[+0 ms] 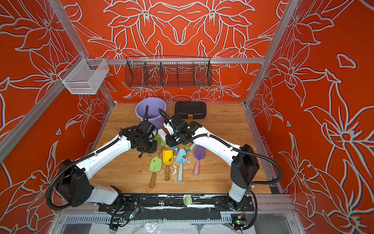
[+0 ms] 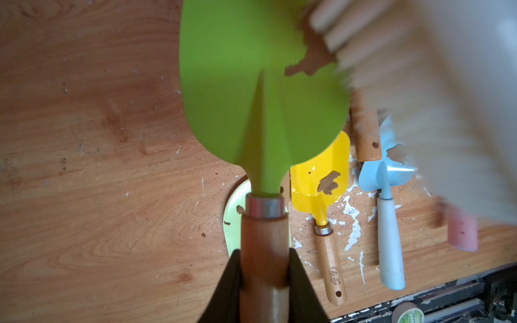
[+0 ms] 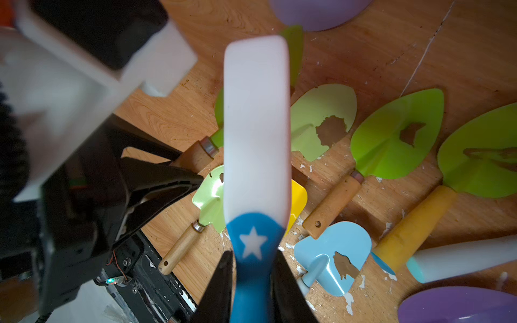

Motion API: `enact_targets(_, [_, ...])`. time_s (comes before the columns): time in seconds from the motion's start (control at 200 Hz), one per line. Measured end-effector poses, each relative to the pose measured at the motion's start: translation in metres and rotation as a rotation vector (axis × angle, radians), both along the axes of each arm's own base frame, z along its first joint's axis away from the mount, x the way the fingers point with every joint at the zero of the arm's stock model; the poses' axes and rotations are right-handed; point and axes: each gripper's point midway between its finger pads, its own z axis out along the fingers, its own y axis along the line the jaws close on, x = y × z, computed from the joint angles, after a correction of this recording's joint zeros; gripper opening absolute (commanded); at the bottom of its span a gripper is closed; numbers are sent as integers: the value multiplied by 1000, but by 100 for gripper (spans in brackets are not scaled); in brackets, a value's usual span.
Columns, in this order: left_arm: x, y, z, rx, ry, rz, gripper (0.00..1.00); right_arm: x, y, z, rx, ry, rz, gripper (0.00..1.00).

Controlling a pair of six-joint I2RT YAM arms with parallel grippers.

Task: Brush the soil off the hand trowel and place it into the bucket
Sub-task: Brush off the soil from the hand trowel.

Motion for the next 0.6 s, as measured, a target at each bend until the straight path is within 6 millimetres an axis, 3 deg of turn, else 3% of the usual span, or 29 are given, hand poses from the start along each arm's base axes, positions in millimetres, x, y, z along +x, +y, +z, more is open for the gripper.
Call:
enact_targets(0.265, [-8, 20, 10, 51, -39, 53, 0, 21, 19, -19, -54, 17, 7, 0])
enact_targets(0.6, [-17, 33, -6, 72, 3, 89, 0, 35, 21, -9, -74, -60, -14, 0])
